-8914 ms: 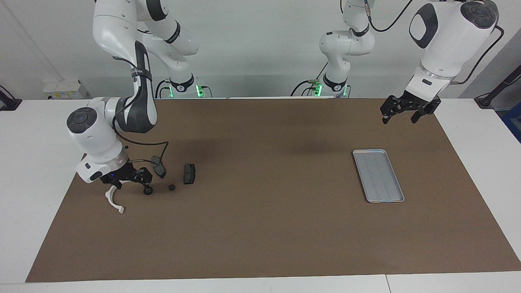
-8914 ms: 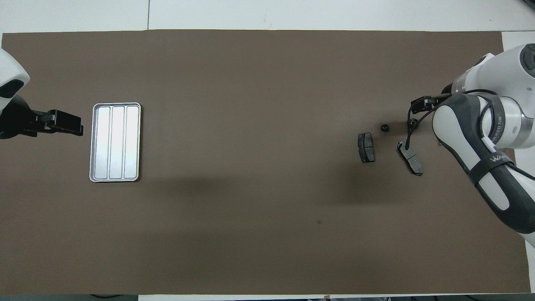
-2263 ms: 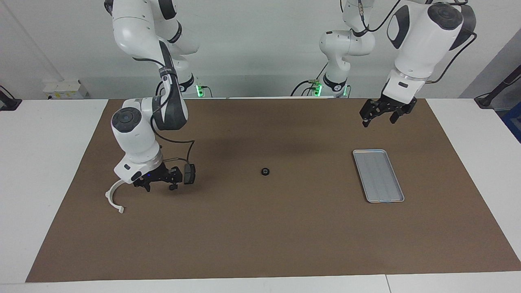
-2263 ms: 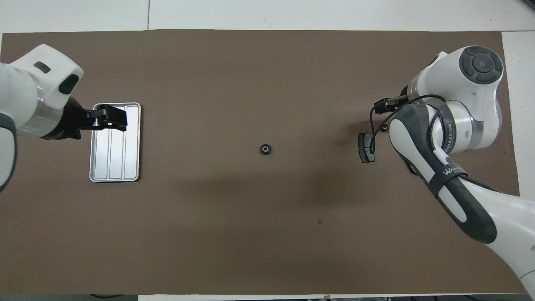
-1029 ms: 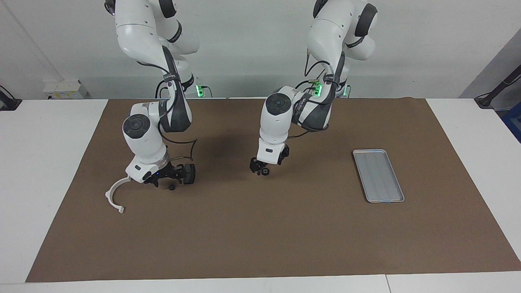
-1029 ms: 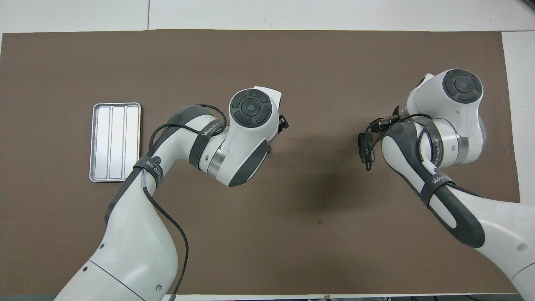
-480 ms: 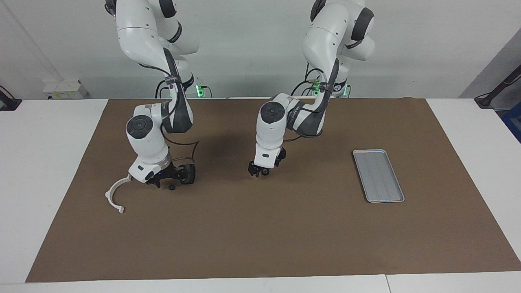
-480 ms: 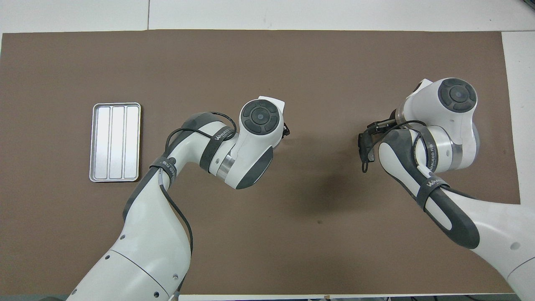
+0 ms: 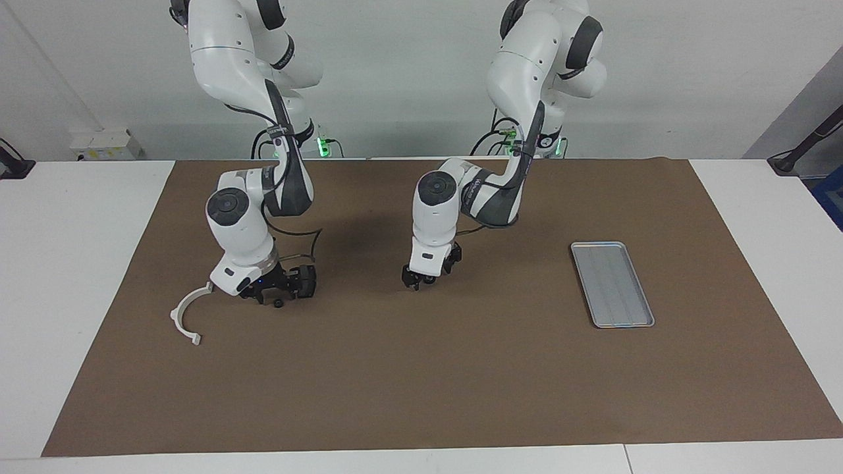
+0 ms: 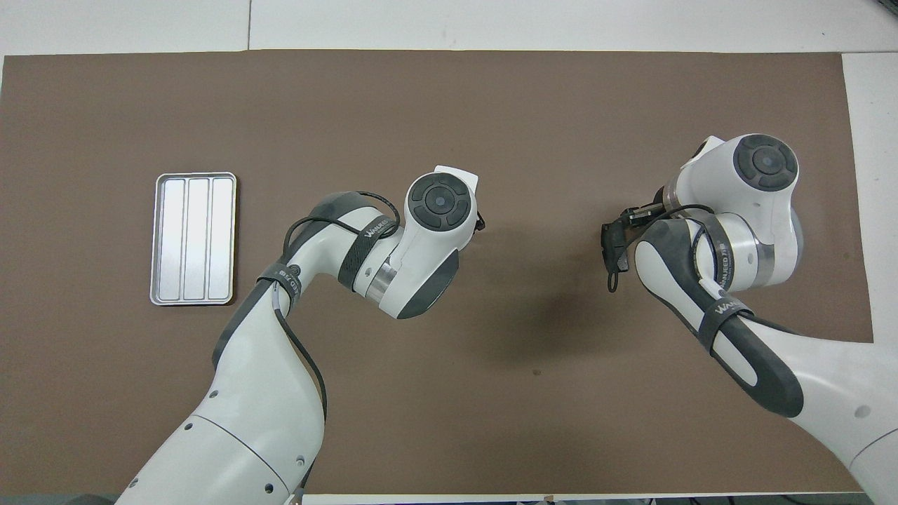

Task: Pick bearing gear from pile to tray

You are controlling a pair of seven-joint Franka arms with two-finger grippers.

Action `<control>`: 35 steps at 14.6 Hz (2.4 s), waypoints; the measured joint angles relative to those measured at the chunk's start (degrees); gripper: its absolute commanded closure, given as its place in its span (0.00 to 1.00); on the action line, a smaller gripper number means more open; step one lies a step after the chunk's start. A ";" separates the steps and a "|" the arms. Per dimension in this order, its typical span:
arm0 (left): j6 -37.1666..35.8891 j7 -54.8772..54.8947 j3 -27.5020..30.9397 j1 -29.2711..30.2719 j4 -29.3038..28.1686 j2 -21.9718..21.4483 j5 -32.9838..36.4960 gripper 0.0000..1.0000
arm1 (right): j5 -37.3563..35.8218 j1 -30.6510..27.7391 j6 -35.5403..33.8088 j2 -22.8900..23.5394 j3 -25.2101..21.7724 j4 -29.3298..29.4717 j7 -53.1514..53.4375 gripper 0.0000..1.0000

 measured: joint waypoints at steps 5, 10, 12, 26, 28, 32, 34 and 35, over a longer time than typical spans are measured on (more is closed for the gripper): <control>0.02 -0.05 0.00 -0.54 -0.26 -0.02 0.02 0.92 | 0.00 -0.05 0.10 0.01 -0.03 0.04 -0.08 1.00; -0.07 -0.08 -0.02 -0.83 0.09 -0.17 0.07 1.00 | 0.00 -0.27 0.09 -0.41 -0.09 1.48 -0.10 1.00; -1.07 -0.08 0.18 -0.80 0.22 -0.32 0.15 1.00 | 0.00 -0.91 -0.39 -0.72 -0.11 2.99 -0.10 1.00; -8.50 48.06 1.93 30.46 -22.82 -28.90 0.81 1.00 | 0.01 14.51 -21.09 -1.78 1.47 22.70 24.53 1.00; -6.40 54.14 1.95 34.68 -23.86 -28.88 0.81 1.00 | -0.04 20.90 -21.10 -1.60 1.53 23.25 32.04 1.00; 2.35 55.89 1.73 36.62 -30.40 -28.56 0.81 1.00 | -0.56 29.09 -18.82 1.26 1.43 23.25 41.94 1.00; 5.06 55.91 1.56 36.74 -33.06 -28.22 0.81 1.00 | -1.34 30.74 -18.09 3.36 1.38 23.25 43.18 1.00; 5.72 56.04 1.57 36.97 -33.48 -28.03 0.81 1.00 | -2.01 31.00 -17.90 4.32 1.38 23.26 43.62 1.00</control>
